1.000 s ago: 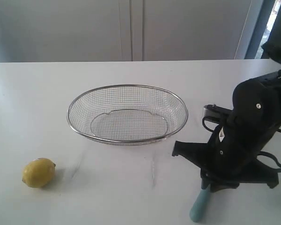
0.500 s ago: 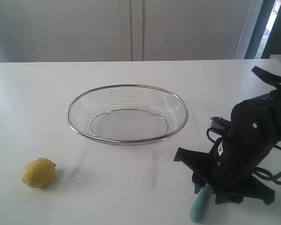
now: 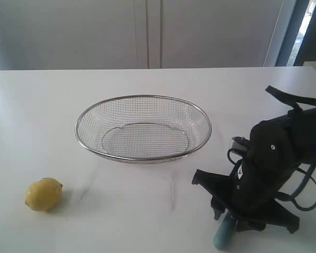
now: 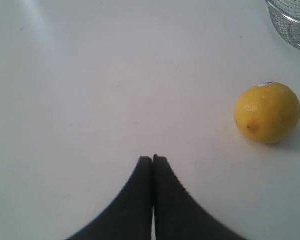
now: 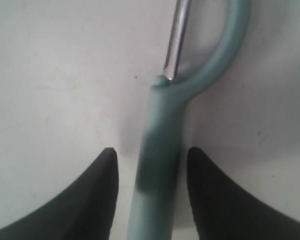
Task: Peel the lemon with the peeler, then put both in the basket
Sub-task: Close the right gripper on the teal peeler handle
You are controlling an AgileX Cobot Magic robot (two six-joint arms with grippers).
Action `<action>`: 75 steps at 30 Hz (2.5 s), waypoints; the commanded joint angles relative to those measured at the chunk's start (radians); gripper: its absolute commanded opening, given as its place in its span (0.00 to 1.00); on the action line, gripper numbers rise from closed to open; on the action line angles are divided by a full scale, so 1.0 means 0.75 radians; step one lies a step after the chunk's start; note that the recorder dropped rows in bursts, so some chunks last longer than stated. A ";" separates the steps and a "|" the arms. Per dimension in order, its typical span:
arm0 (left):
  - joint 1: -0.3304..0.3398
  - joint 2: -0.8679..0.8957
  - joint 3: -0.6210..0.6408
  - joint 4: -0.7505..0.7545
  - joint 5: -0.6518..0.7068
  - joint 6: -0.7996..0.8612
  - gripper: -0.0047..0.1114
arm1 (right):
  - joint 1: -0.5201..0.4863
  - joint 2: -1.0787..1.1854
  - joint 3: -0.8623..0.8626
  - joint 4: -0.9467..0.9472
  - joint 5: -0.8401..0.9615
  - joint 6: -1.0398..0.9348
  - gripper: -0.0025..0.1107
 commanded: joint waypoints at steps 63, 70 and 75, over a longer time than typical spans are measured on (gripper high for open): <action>0.001 -0.006 0.010 -0.004 0.004 0.000 0.04 | 0.002 0.036 0.005 -0.137 0.053 -0.242 0.02; 0.001 -0.006 0.010 -0.004 0.004 0.000 0.04 | 0.002 -0.029 0.001 -0.182 0.079 -0.260 0.02; 0.001 -0.006 0.010 -0.004 0.004 0.000 0.04 | -0.001 -0.087 0.000 -0.214 0.099 -0.260 0.02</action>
